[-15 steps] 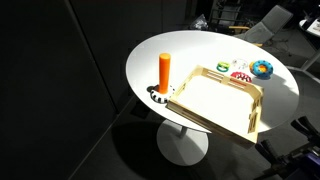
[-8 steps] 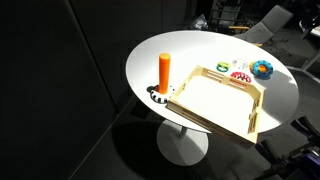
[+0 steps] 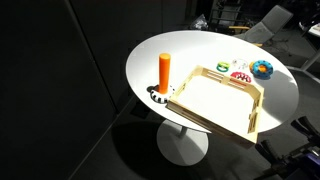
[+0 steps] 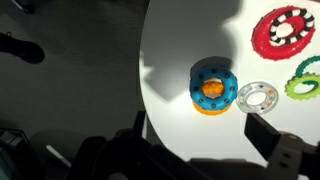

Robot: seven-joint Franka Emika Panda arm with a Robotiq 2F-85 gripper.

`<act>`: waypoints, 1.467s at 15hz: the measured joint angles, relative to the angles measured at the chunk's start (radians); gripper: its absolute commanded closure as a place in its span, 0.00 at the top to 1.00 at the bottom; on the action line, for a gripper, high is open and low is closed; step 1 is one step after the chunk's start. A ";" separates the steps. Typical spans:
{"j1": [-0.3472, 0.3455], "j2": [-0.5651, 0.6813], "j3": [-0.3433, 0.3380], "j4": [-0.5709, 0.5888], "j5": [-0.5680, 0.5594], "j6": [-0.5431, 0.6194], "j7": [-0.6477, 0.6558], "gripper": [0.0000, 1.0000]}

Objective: Put the blue ring in the box

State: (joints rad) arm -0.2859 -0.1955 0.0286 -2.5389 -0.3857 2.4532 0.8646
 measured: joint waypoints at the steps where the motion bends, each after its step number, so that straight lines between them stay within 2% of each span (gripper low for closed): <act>1: -0.001 0.006 -0.004 0.000 -0.025 0.022 0.044 1.00; 5: -0.001 0.061 -0.022 0.009 -0.108 0.106 0.197 1.00; 8: 0.005 0.129 -0.039 0.031 -0.144 0.151 0.256 1.00; 12: 0.039 0.249 -0.088 0.090 -0.167 0.187 0.267 1.00; 17: 0.119 0.430 -0.171 0.198 -0.168 0.248 0.266 1.00; 22: 0.194 0.594 -0.225 0.299 -0.095 0.324 0.208 1.00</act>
State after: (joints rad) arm -0.0920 0.3989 -0.1964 -2.2403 -0.4803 2.7773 1.0728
